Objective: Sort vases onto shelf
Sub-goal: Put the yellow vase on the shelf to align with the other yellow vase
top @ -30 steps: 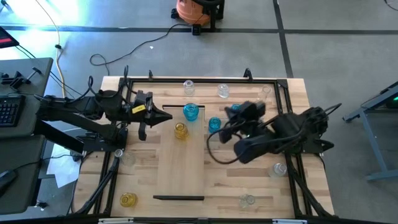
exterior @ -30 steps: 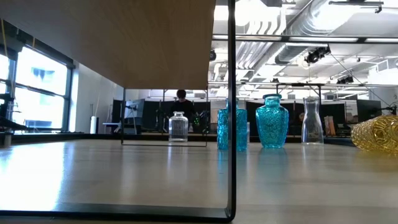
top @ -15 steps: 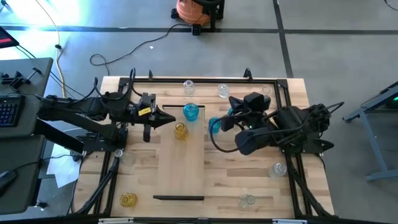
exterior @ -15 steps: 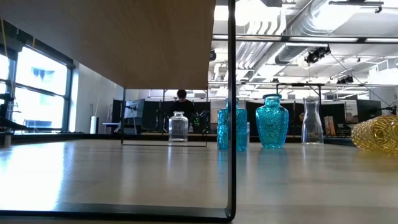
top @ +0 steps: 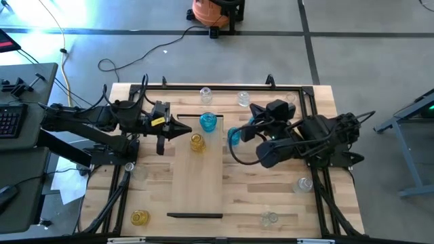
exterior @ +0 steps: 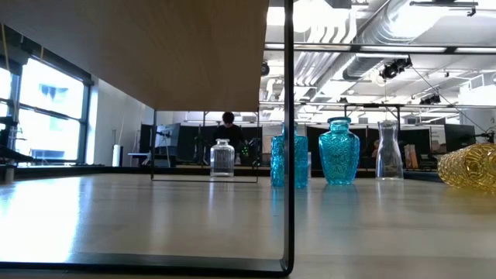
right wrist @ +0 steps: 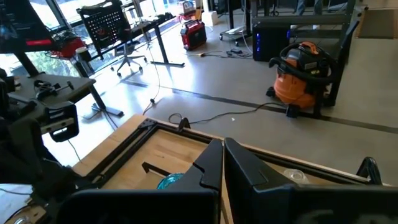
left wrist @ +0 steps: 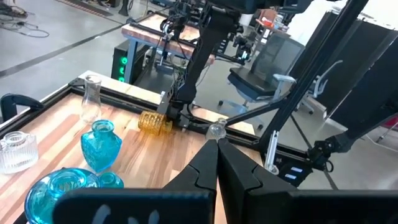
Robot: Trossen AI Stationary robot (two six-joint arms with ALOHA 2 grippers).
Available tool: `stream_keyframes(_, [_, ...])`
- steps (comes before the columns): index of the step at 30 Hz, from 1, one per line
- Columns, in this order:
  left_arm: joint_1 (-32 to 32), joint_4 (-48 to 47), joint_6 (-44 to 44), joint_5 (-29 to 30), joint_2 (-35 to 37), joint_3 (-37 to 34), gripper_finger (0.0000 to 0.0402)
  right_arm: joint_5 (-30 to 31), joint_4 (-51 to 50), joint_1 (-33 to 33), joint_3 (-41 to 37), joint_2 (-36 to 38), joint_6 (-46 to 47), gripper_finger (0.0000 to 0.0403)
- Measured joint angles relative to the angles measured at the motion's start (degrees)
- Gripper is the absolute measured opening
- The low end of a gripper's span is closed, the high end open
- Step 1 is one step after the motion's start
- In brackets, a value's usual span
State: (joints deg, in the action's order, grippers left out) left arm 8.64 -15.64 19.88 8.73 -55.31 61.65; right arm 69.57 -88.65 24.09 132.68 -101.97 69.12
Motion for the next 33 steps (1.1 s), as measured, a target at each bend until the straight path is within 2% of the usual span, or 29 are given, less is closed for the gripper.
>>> stream_keyframes(7, [0.0,0.04,5.47,-1.5,0.0,0.0,0.0,-4.28,-1.34,-1.4,-0.09,0.0,-1.17,0.0])
stream_keyframes(14, [-1.28,1.8,0.32,-0.6,-0.27,0.0,0.0,-18.35,-1.37,-6.57,-0.13,-0.67,-7.93,0.0])
stream_keyframes(21, [-2.8,1.9,-5.56,-1.14,-0.01,0.0,0.0,-19.33,-1.37,-13.6,-0.13,-1.41,-13.32,0.0])
stream_keyframes(26, [-3.93,1.73,-6.05,-3.13,0.33,0.0,0.0,-21.49,-1.35,-21.67,-0.22,-1.6,-25.15,0.0])
stream_keyframes(29, [-4.28,1.86,-6.02,-5.7,1.04,0.0,0.0,-30.67,-1.05,-27.64,-0.22,-1.6,-33.27,0.0])
stream_keyframes(33, [-4.28,1.73,-5.48,-6.66,2.02,0.0,0.0,-48.82,1.56,-33.37,0.65,-1.6,-40.9,0.0])
